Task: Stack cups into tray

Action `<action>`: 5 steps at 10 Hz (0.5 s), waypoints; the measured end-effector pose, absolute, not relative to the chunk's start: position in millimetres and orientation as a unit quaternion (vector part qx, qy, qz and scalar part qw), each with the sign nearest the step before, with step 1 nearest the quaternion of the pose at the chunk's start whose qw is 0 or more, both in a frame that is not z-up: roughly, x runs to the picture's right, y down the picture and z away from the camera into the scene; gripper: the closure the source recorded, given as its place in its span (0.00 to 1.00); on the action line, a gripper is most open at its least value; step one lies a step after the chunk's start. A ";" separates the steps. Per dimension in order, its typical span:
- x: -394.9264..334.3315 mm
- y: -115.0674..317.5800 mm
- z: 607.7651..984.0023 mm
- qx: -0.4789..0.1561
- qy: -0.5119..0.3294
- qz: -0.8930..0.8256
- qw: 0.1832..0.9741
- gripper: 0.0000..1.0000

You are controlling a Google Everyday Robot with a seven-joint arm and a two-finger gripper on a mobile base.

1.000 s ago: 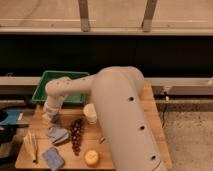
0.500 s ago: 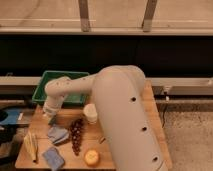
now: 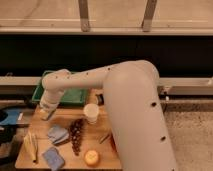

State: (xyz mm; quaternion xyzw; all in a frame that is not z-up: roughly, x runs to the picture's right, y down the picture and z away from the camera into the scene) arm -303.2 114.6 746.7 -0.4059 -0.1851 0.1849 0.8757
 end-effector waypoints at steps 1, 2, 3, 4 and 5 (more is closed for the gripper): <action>-296.2 107.2 736.1 -0.399 -0.177 0.183 0.881 1.00; -290.3 98.7 723.4 -0.388 -0.169 0.182 0.888 1.00; -277.8 91.2 714.9 -0.379 -0.159 0.186 0.892 1.00; -251.7 83.9 715.2 -0.371 -0.140 0.202 0.896 1.00; -235.0 81.0 714.5 -0.368 -0.125 0.214 0.896 1.00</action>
